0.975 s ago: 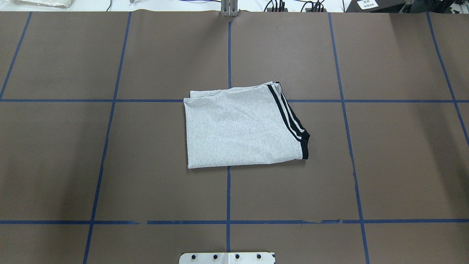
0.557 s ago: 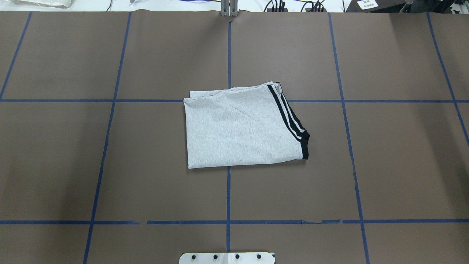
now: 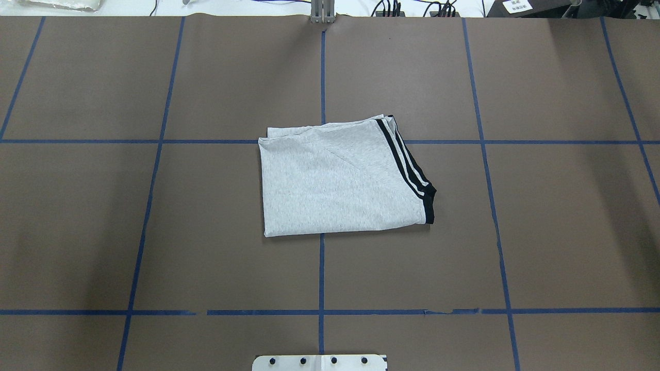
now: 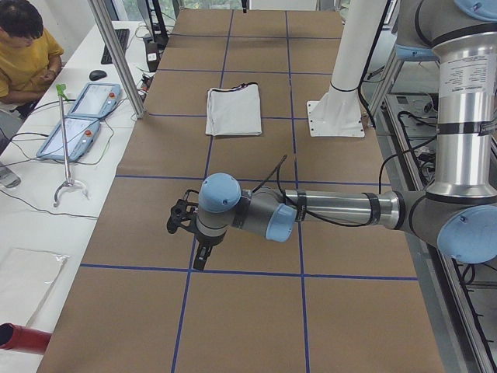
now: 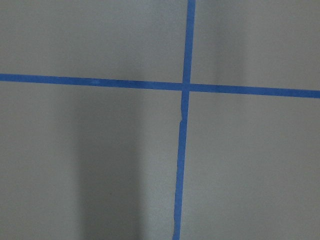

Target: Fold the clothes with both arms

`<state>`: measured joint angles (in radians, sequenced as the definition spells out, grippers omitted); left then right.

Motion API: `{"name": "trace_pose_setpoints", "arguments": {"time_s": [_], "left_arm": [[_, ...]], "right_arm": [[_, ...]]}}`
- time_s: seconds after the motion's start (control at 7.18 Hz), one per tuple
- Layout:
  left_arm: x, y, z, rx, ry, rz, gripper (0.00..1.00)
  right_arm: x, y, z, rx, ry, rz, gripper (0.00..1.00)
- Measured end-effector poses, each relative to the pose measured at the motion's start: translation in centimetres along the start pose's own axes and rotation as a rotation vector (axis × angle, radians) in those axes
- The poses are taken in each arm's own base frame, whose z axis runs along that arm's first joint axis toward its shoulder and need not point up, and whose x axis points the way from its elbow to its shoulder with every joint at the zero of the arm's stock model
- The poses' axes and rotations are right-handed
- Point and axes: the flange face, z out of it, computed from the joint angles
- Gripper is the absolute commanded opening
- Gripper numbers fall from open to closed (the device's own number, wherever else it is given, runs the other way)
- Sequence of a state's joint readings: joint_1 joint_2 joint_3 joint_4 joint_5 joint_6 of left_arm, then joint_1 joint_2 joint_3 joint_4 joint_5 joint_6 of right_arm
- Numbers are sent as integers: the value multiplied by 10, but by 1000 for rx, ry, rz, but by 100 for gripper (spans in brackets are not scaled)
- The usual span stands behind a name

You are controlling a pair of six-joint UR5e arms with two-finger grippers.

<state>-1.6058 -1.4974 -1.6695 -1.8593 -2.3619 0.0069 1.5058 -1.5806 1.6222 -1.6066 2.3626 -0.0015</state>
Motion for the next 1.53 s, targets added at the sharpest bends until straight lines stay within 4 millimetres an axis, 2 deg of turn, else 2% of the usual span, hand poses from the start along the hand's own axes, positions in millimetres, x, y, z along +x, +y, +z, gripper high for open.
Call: {"name": "trace_pose_setpoints", "arguments": {"time_s": [0.28, 1.11, 1.53], "left_arm": [[0, 0, 1, 1, -1, 3, 100], [3, -7, 1, 5, -2, 2, 100], [-6, 6, 9, -51, -9, -83, 100]], "right_arm": [[-7, 1, -7, 14, 3, -12, 100], [-1, 3, -6, 10, 47, -7, 100], [-2, 3, -8, 14, 45, -8, 100]]}}
